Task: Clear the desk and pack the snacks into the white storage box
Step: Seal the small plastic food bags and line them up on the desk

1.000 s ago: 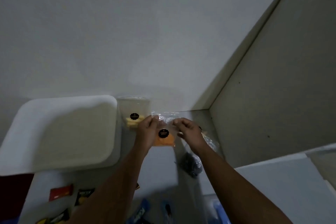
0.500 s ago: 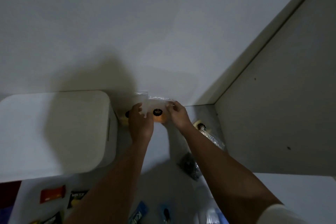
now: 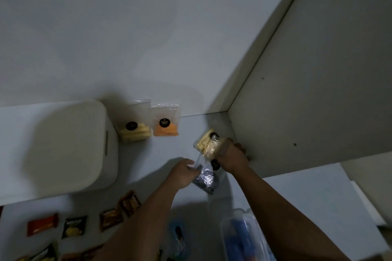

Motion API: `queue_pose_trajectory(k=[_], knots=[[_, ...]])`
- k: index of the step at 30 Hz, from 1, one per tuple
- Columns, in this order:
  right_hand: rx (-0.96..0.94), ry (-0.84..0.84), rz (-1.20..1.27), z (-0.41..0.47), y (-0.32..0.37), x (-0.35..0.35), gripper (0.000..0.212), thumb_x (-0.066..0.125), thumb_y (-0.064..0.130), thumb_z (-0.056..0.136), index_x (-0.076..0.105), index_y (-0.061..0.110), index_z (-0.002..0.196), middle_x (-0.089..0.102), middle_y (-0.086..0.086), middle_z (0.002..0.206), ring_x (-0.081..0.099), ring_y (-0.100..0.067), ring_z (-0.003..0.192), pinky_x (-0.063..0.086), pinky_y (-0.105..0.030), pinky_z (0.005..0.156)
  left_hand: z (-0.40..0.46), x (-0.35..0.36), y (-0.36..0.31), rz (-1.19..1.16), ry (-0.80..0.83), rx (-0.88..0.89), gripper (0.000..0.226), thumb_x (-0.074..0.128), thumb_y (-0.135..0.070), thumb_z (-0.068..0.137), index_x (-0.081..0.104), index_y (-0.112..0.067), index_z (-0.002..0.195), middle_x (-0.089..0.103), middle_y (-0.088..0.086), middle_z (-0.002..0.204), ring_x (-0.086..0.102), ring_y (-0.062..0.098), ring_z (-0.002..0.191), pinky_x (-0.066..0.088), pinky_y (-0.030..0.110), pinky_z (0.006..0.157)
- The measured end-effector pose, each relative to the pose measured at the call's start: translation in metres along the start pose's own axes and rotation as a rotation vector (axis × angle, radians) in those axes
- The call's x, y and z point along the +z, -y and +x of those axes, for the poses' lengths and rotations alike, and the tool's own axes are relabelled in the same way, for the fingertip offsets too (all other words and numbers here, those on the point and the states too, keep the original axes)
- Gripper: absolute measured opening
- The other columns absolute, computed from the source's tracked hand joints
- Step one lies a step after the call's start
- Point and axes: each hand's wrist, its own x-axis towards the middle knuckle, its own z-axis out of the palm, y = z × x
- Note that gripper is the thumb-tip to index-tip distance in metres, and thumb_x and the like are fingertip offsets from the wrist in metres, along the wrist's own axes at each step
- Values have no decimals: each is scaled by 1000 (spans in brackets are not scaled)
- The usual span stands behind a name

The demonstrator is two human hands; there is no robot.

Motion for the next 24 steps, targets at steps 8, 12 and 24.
queue_pose_trajectory(k=[8,12,24], knots=[[-162,2,258,-25,-21,-7,17,66,7,83,76,5,97,73,-13,85,70,-28,83,51,-31,67,-34,6,7,92,-165,103,18,72,-22,87,56,-19,94,61,2,86,57,12,73,52,30,69],[-295,133,481,-72,-10,-22,9,76,7,84,71,0,84,73,-13,79,69,-16,69,59,-35,68,-79,-12,-3,-23,-171,139,33,65,-36,94,53,-16,71,60,3,71,59,16,69,50,32,68],[-746,97,666,-271,61,-25,16,75,27,74,67,16,83,68,-18,83,69,-26,79,58,-48,79,-267,-62,3,-465,-146,333,23,53,-24,101,67,-6,100,66,15,94,68,30,89,63,51,75]])
